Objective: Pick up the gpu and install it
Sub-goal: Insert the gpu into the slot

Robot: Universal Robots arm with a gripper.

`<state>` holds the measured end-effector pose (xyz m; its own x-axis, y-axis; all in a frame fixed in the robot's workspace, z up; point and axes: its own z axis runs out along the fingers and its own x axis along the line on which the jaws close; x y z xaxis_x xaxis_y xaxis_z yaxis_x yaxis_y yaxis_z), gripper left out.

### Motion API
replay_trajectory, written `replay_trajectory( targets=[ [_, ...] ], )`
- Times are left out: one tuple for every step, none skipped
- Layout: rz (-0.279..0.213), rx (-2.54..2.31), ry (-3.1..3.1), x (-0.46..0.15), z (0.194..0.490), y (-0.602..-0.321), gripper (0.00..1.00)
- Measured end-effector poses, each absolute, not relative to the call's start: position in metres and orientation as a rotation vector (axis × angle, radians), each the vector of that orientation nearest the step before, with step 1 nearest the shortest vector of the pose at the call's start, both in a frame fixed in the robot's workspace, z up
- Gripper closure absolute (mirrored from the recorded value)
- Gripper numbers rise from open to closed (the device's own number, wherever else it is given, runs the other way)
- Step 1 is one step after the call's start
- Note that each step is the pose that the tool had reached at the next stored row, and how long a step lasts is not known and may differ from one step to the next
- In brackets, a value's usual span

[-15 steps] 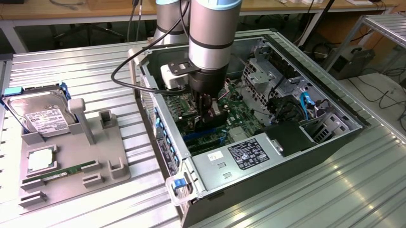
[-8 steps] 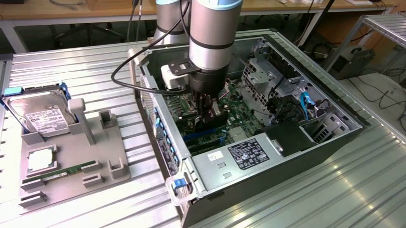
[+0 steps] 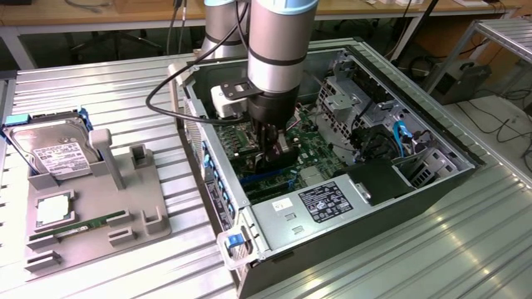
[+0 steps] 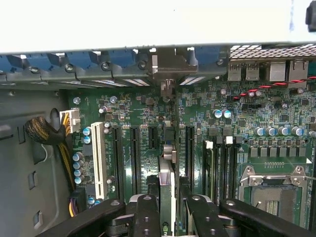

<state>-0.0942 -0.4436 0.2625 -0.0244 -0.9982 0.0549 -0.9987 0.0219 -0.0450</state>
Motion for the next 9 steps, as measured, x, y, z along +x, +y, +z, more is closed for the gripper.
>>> replay_trajectory(
  targets=[
    [0.111,2.188,-2.241,-0.0942,0.2621,-0.4436,0.74],
    [0.111,2.187,-2.242,-0.0942,0.2618,-0.4436,0.74],
    [0.111,2.186,-2.242,-0.0942,0.2616,-0.4436,0.74],
    [0.111,2.186,-2.242,-0.0941,0.2612,-0.4436,0.74],
    [0.111,2.186,-2.243,-0.0941,0.2608,-0.4436,0.74],
    [0.111,2.185,-2.243,-0.0941,0.2603,-0.4435,0.74],
    [0.111,2.185,-2.243,-0.0941,0.2599,-0.4435,0.74],
    [0.111,2.185,-2.244,-0.0941,0.2596,-0.4435,0.74],
    [0.111,2.184,-2.244,-0.0941,0.2592,-0.4435,0.74]
  ],
)
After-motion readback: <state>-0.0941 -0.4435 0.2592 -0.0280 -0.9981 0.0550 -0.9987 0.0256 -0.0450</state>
